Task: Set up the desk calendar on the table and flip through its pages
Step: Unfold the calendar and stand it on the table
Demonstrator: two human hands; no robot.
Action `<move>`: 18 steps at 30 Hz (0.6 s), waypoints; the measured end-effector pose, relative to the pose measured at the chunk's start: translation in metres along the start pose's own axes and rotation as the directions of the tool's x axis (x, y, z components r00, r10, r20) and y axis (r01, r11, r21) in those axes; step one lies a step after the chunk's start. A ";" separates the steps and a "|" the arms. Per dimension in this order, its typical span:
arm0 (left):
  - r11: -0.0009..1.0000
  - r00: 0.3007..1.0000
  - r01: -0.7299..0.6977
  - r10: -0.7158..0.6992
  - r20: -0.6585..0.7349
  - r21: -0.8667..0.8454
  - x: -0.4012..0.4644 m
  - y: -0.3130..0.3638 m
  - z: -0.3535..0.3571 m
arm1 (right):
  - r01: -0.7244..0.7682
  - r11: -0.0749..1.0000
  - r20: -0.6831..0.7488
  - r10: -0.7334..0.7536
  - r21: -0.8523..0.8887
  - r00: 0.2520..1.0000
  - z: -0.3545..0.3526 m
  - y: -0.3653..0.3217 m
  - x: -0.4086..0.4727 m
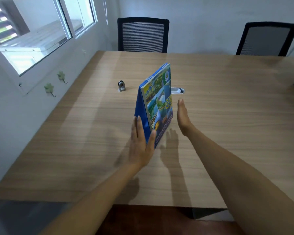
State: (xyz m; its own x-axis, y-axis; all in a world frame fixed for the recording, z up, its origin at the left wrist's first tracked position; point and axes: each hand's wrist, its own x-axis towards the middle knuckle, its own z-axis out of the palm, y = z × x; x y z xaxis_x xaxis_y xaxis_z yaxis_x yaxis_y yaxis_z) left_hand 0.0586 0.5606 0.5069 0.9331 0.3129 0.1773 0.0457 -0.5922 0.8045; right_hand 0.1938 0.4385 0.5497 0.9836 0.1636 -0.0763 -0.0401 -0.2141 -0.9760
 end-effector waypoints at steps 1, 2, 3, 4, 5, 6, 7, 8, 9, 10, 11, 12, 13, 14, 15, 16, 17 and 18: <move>0.996 0.999 0.050 -0.050 0.009 -0.073 -0.003 0.009 0.010 | -0.053 0.995 0.059 0.048 0.090 0.997 -0.003 -0.011 0.005; 0.983 0.994 0.105 -0.104 0.019 -0.149 -0.005 0.016 0.019 | -0.107 0.983 0.104 0.092 0.152 0.990 -0.006 -0.021 0.012; 0.964 0.988 0.152 -0.149 0.030 -0.219 -0.005 0.023 0.027 | -0.149 0.973 0.124 0.128 0.175 0.984 -0.009 -0.027 0.023; 0.944 0.983 0.182 -0.181 0.032 -0.275 -0.004 0.029 0.033 | -0.179 0.966 0.136 0.155 0.185 0.978 -0.011 -0.031 0.033; 0.928 0.979 0.200 -0.202 0.028 -0.314 -0.002 0.033 0.036 | -0.204 0.961 0.147 0.178 0.187 0.973 -0.012 -0.032 0.043; 0.917 0.975 0.212 -0.220 0.016 -0.337 0.000 0.036 0.040 | -0.227 0.956 0.163 0.198 0.186 0.967 -0.013 -0.032 0.052; 0.909 0.972 0.222 -0.237 0.003 -0.352 0.002 0.039 0.042 | -0.248 0.951 0.181 0.215 0.186 0.960 -0.014 -0.033 0.058; 0.904 0.967 0.234 -0.254 -0.009 -0.359 0.004 0.041 0.044 | -0.259 0.949 0.208 0.220 0.181 0.953 -0.014 -0.033 0.062; 0.901 0.964 0.240 -0.264 -0.017 -0.361 0.005 0.044 0.045 | -0.253 0.953 0.242 0.209 0.169 0.947 -0.013 -0.034 0.066; 0.901 0.964 0.241 -0.267 -0.021 -0.361 0.005 0.046 0.045 | -0.247 0.957 0.269 0.201 0.150 0.942 -0.013 -0.035 0.067; 0.902 0.964 0.242 -0.267 -0.020 -0.359 0.005 0.048 0.046 | -0.247 0.959 0.283 0.201 0.136 0.938 -0.013 -0.036 0.067; 0.900 0.963 0.245 -0.268 -0.013 -0.359 0.006 0.048 0.046 | -0.250 0.960 0.286 0.205 0.129 0.936 -0.013 -0.037 0.067; 0.898 0.963 0.250 -0.270 -0.006 -0.362 0.008 0.047 0.046 | -0.247 0.962 0.285 0.205 0.119 0.936 -0.014 -0.035 0.067; 0.897 0.962 0.252 -0.272 -0.003 -0.362 0.009 0.045 0.045 | -0.238 0.964 0.282 0.198 0.115 0.939 -0.016 -0.033 0.065; 0.898 0.962 0.256 -0.274 0.001 -0.358 0.012 0.044 0.043 | -0.231 0.966 0.274 0.193 0.114 0.942 -0.018 -0.032 0.063; 0.903 0.961 0.259 -0.276 0.000 -0.342 0.014 0.043 0.041 | -0.226 0.966 0.270 0.187 0.122 0.945 -0.020 -0.030 0.060; 0.910 0.961 0.262 -0.277 -0.002 -0.321 0.016 0.043 0.039 | -0.225 0.965 0.266 0.183 0.137 0.947 -0.023 -0.028 0.056; 0.913 0.959 0.269 -0.283 -0.002 -0.306 0.020 0.042 0.035 | -0.221 0.963 0.263 0.176 0.152 0.949 -0.026 -0.027 0.052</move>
State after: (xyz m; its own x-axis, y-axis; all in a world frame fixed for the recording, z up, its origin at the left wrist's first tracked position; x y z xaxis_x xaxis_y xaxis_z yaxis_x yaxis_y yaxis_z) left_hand 0.0913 0.5156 0.5245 0.8815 0.4689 -0.0565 0.1834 -0.2296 0.9559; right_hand 0.2503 0.4280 0.5773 0.8797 0.3709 -0.2977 -0.2827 -0.0956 -0.9544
